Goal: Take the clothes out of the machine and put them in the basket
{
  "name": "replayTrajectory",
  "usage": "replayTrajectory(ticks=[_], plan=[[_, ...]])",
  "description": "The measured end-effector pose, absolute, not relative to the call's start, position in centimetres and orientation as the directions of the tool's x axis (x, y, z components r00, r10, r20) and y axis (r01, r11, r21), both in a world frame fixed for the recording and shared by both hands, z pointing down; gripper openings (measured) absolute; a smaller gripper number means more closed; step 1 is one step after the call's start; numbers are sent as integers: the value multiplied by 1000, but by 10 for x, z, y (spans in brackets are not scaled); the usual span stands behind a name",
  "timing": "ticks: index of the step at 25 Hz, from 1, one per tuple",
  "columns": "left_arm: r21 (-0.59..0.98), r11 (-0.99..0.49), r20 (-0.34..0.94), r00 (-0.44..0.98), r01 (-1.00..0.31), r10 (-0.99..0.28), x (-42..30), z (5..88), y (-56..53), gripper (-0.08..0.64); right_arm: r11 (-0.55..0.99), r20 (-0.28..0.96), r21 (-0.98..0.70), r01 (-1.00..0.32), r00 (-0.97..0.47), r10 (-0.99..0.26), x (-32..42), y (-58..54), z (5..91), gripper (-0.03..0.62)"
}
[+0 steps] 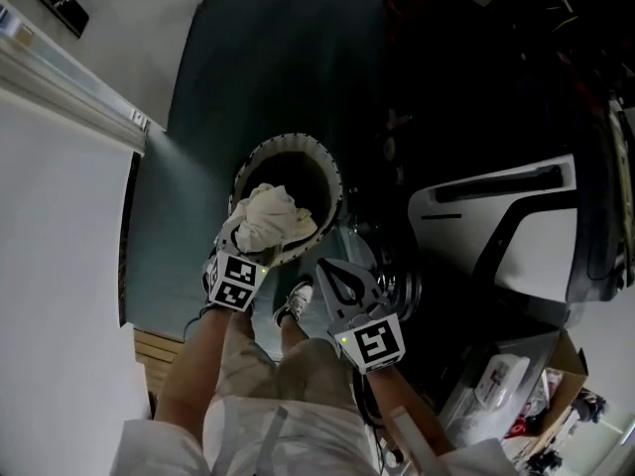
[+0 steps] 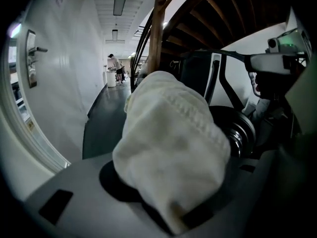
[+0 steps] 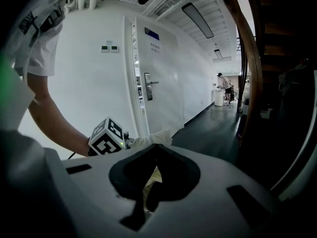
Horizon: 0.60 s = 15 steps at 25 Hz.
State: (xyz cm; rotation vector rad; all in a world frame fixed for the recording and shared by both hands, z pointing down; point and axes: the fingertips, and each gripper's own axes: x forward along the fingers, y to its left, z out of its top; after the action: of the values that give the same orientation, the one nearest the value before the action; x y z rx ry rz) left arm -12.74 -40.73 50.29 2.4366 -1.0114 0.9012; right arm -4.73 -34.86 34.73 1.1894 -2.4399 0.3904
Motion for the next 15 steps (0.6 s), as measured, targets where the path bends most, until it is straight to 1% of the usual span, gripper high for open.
replayTrajectory(ticks=[3, 8, 12, 15], plan=[[110, -671, 702, 535, -734, -470, -120, 542, -413, 230, 625, 492, -77, -777, -575, -654, -47, -356, 378, 15], [181, -645, 772, 514, -742, -374, -108, 619, -414, 235, 626, 518, -108, -772, -581, -627, -46, -361, 425, 15], [173, -677, 828, 478, -715, -293, -105, 664, -415, 238, 610, 536, -134, -781, -575, -618, -46, -362, 452, 15], [174, -670, 850, 453, -722, -268, -106, 689, -428, 239, 600, 547, -145, -787, -569, -614, -41, -365, 470, 15]])
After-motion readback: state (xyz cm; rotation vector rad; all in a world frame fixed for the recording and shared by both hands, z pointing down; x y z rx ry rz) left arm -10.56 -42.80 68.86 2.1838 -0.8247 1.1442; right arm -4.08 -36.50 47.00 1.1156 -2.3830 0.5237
